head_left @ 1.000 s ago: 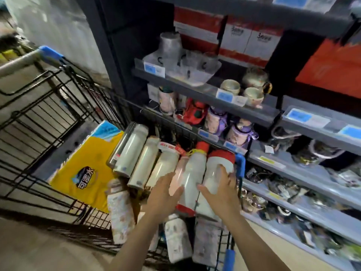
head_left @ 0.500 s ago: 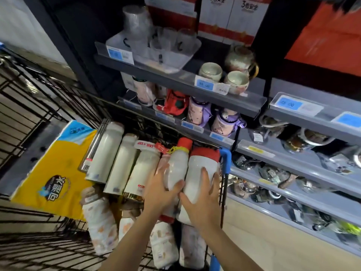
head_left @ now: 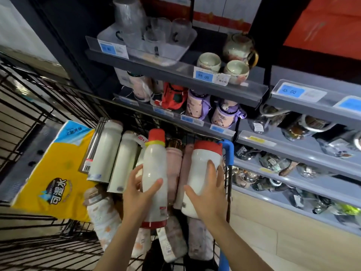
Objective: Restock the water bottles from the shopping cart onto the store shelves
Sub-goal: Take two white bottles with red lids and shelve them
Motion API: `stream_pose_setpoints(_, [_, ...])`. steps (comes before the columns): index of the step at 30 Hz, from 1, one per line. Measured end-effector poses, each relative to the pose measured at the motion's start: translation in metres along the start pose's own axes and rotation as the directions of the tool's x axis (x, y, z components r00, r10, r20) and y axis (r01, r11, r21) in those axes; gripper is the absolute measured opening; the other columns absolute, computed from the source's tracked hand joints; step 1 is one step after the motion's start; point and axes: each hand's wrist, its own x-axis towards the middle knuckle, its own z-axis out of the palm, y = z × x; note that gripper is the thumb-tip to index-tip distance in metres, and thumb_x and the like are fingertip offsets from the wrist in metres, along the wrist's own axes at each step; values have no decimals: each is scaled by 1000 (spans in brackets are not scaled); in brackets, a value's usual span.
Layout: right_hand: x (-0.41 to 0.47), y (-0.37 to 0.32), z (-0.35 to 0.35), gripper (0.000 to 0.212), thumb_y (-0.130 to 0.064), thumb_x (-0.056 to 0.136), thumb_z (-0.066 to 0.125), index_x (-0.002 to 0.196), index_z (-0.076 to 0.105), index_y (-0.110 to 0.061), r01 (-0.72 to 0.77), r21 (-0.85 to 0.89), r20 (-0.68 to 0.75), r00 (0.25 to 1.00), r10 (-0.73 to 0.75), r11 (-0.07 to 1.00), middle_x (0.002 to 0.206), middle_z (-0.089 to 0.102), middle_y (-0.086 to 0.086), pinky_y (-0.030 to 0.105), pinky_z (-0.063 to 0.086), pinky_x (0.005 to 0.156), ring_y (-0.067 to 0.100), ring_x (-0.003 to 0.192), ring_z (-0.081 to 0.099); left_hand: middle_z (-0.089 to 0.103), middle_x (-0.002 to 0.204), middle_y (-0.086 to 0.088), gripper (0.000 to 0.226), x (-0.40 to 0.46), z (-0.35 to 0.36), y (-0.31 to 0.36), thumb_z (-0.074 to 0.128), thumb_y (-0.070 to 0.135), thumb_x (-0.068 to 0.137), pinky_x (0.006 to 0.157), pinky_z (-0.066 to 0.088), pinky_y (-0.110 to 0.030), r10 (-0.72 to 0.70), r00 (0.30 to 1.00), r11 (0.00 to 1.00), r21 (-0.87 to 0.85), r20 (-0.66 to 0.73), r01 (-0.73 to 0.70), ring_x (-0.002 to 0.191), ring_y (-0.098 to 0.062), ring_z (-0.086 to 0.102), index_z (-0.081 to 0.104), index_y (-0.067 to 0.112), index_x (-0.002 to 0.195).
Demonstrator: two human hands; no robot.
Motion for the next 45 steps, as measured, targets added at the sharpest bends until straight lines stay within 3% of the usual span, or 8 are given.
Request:
stream_pose_setpoints(4, [1, -11, 6, 91, -52, 79, 64, 143, -1, -46, -78, 6, -97, 992, 78, 997, 155, 16, 5, 48, 46, 93, 38, 129, 38, 65, 104, 3, 63, 0, -34, -5, 79, 24, 74, 81, 56, -46, -8, 1000, 998, -54, 23, 9, 93, -17, 66, 47, 36, 127])
stream_pose_setpoints(9, [0, -32, 10, 82, -48, 90, 55, 145, -5, -51, -94, -139, -41, 995, 89, 986, 158, -16, 8, 41, 46, 90, 41, 132, 35, 65, 106, 3, 67, -10, -62, -1, 73, 21, 79, 76, 58, -43, -6, 993, 991, -130, 115, 21, 93, -18, 67, 39, 36, 135])
stream_pose_setpoints(13, [-1, -43, 10, 71, -43, 93, 49, 148, 5, -46, -123, -243, 4, 992, 128, 962, 157, -19, 12, 45, 42, 96, 43, 136, 24, 65, 109, 5, 65, -13, -77, 0, 71, 24, 81, 78, 57, -42, 3, 983, 988, -150, 181, 24, 95, -16, 67, 39, 38, 135])
stream_pose_setpoints(19, [-2, -47, 26, 92, -67, 81, 52, 147, -8, -43, -183, -412, -100, 983, 155, 893, 154, -20, 17, 53, 42, 99, 45, 138, 15, 66, 108, 7, 64, -9, -90, 3, 72, 24, 80, 78, 57, -39, 32, 981, 989, -145, 193, -4, 94, -12, 67, 40, 40, 133])
stream_pose_setpoints(24, [-1, -53, 33, 108, -58, 78, 65, 147, -15, -35, -230, -482, -169, 971, 168, 846, 151, -23, 20, 49, 46, 94, 47, 133, 22, 67, 104, 12, 67, -8, -92, 4, 73, 25, 79, 73, 56, -32, 47, 984, 993, -113, 173, -27, 89, -6, 67, 39, 40, 134])
stream_pose_setpoints(32, [2, -56, 29, 102, -43, 80, 67, 148, -8, -36, -268, -395, -164, 962, 220, 879, 155, -12, 18, 46, 48, 91, 45, 130, 28, 63, 121, 3, 64, -14, -97, 4, 75, 44, 68, 81, 57, -40, 100, 981, 995, -35, 164, -95, 103, -13, 64, 39, 68, 115])
stream_pose_setpoints(37, [-8, -54, 15, 100, -40, 79, 69, 150, -2, -36, -222, -331, -168, 970, 174, 917, 157, -8, 14, 47, 42, 97, 42, 132, 27, 61, 124, 2, 67, -15, -97, 1, 77, 54, 68, 82, 57, -42, 142, 975, 990, -7, 172, -143, 106, -16, 63, 38, 65, 121])
stream_pose_setpoints(45, [-40, -64, -20, 102, -34, 77, 68, 148, -5, -45, -15, -232, -246, 968, -44, 973, 159, -9, 2, 45, 40, 100, 34, 140, 21, 55, 131, 7, 66, -31, -77, 11, 77, 36, 74, 86, 55, -39, 215, 958, 976, -29, 188, -214, 112, -12, 58, 38, 71, 114])
